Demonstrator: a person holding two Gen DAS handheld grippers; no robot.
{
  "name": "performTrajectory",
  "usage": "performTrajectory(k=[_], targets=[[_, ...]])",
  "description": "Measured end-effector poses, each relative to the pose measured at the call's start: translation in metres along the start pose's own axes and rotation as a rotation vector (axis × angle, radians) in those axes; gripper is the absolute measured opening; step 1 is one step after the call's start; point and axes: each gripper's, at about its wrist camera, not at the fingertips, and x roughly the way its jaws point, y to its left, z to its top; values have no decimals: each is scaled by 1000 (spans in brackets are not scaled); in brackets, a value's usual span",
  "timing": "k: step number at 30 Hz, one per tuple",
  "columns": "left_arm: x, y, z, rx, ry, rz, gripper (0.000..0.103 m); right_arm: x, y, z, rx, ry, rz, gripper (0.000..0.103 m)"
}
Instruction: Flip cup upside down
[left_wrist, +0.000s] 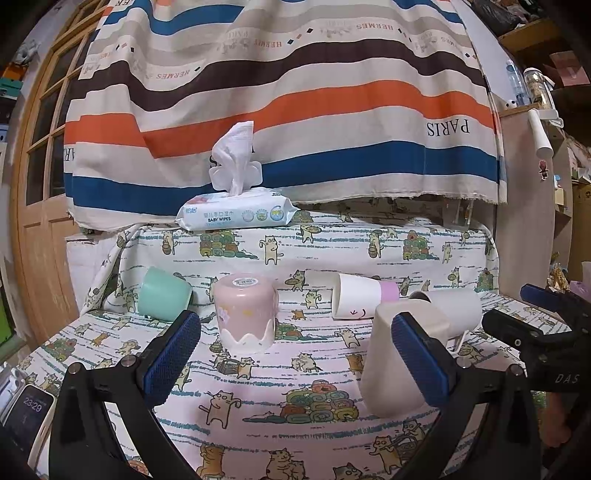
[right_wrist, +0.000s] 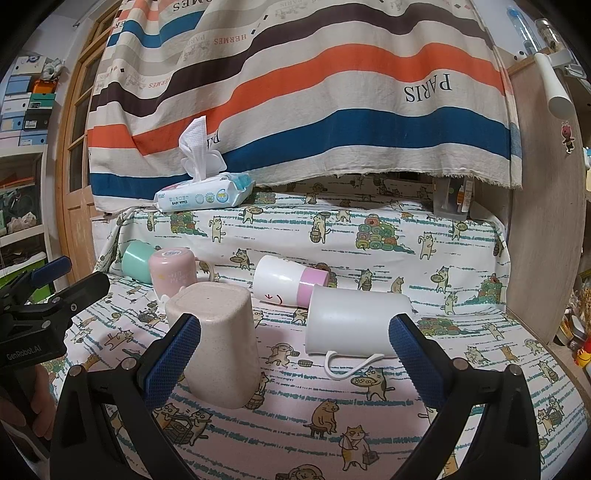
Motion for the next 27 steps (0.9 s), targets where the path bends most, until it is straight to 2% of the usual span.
performTrajectory(k=[27], targets=[[3, 4, 0, -3, 11, 0, 103, 1, -1, 0, 0, 2, 2, 103]])
